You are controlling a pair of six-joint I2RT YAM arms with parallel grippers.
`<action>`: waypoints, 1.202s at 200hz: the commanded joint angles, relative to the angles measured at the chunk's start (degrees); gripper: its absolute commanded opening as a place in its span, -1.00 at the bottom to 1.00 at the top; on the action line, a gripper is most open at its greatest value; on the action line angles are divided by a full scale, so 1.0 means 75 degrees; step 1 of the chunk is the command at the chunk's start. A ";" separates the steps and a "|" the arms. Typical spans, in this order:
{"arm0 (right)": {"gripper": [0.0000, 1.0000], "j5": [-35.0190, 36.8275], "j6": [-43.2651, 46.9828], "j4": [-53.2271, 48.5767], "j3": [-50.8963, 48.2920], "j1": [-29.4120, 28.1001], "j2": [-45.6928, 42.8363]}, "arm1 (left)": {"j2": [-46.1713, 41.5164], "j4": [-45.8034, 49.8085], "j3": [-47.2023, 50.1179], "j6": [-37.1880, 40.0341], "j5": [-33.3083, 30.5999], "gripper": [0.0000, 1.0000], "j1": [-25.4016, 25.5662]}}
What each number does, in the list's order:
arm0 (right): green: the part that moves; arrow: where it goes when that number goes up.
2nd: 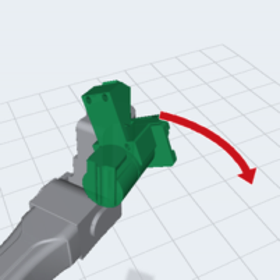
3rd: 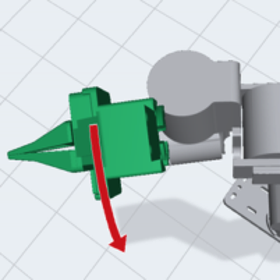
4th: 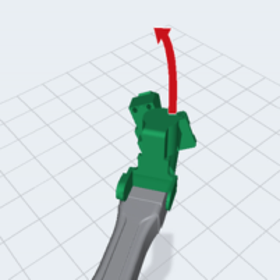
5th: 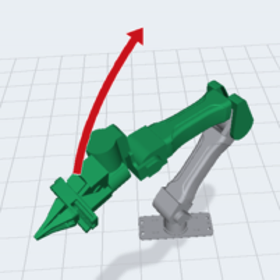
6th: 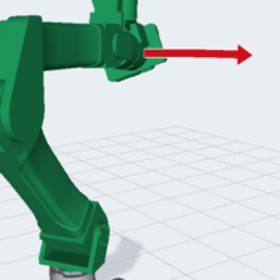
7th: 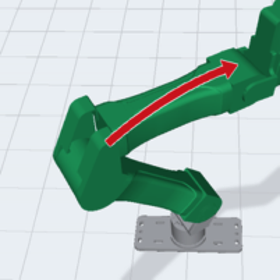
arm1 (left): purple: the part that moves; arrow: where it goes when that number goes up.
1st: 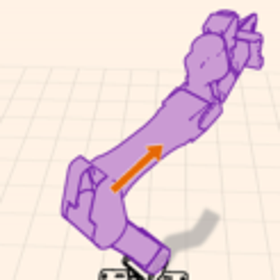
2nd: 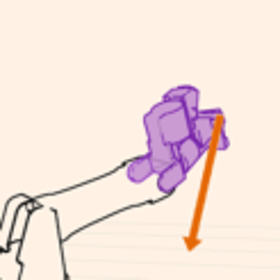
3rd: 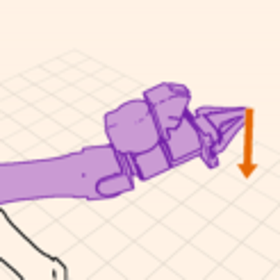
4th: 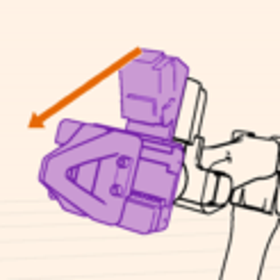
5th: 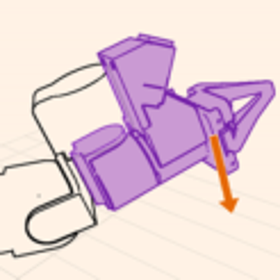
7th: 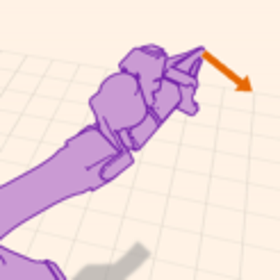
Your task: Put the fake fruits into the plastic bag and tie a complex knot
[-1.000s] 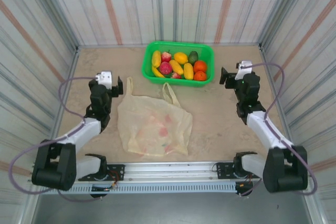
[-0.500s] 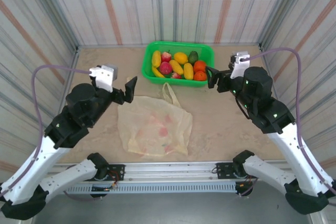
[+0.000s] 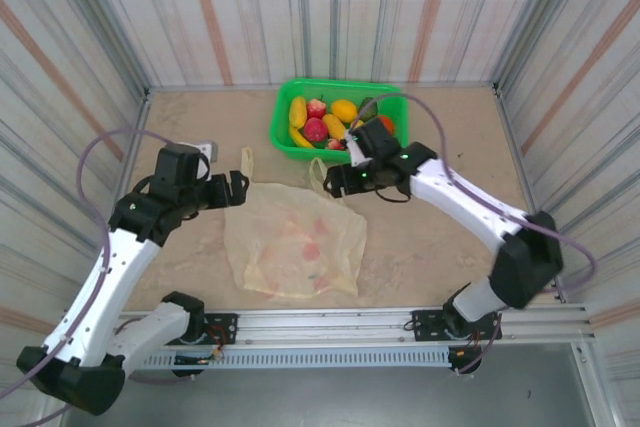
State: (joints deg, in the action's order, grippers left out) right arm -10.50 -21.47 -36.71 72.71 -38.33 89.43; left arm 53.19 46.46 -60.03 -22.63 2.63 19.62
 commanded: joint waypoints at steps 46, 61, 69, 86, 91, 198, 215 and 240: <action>0.13 0.0451 0.1341 -0.0613 0.0993 -0.0702 0.2067 | 0.0873 -0.0851 -0.0063 -0.0966 0.0669 0.97 -0.0967; -0.57 0.0959 0.1490 -0.0530 0.1104 -0.0769 0.2235 | 0.1446 -0.1011 -0.0219 -0.1030 0.0673 0.97 -0.1125; -0.85 0.1313 0.1591 -0.0456 0.1110 -0.0856 0.2215 | 0.1790 -0.1054 -0.0330 -0.1083 0.0567 0.97 -0.1161; -1.00 0.1906 0.1784 -0.0122 0.0990 -0.0967 0.1949 | 0.2556 -0.1229 -0.0538 -0.1087 0.0509 0.97 -0.1263; -1.00 0.2012 0.1855 0.0007 0.0913 -0.0999 0.1828 | 0.2813 -0.1183 -0.0626 -0.1166 0.0589 0.97 -0.1384; -1.00 0.2707 0.3132 0.1002 0.0233 -0.1765 0.0920 | 0.6899 -0.2098 -0.3230 -0.0244 0.4736 0.62 -0.2467; -1.00 0.2783 0.3202 0.1021 0.0187 -0.1849 0.0862 | 0.7426 -0.1841 -0.3662 -0.0038 0.4943 0.50 -0.2458; -1.00 0.2748 0.3203 0.1044 0.0109 -0.1930 0.0725 | 0.8093 -0.1409 -0.4165 0.0480 0.4705 0.33 -0.2368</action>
State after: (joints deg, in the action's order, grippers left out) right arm 9.04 0.91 -29.06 74.59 -52.18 97.54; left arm 110.04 31.75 -87.48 -24.60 35.18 1.56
